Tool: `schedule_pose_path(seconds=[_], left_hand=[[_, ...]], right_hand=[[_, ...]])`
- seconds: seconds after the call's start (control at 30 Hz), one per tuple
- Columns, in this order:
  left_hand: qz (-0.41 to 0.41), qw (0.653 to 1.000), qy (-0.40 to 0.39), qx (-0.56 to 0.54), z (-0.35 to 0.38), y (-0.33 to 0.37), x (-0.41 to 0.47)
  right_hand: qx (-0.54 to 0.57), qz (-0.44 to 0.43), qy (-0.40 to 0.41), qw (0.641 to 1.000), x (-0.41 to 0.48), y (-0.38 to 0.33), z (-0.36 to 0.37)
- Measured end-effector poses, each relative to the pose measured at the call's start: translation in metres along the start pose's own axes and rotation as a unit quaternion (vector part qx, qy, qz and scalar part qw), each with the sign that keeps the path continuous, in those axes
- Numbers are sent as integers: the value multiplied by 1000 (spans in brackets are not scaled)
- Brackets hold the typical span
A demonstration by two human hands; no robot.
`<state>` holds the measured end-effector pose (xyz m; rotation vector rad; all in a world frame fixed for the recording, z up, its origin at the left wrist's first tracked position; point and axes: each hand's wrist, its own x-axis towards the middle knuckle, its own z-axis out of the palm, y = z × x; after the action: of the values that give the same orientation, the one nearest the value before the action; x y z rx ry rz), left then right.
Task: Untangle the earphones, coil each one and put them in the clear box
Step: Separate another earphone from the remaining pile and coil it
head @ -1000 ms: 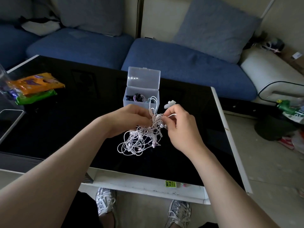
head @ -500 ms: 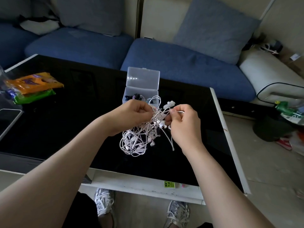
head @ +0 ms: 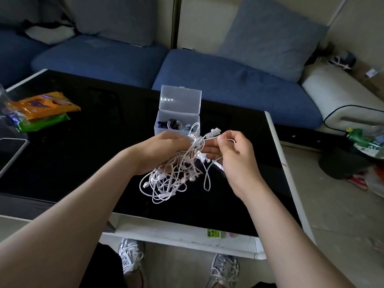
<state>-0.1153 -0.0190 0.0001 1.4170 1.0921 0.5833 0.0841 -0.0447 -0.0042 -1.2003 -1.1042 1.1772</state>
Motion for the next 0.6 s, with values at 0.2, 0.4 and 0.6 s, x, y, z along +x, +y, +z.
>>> schedule_pose_path(seconds=[0.2, 0.4, 0.6], left_hand=[[63, 994, 54, 67, -2, -12, 1], [86, 988, 117, 60, 1, -12, 7], [88, 991, 101, 12, 10, -12, 12]], right_hand=[[-69, -6, 30, 997, -6, -8, -3], [-112, -41, 10, 993, -9, -5, -5], [-224, -96, -2, 970, -2, 5, -6]])
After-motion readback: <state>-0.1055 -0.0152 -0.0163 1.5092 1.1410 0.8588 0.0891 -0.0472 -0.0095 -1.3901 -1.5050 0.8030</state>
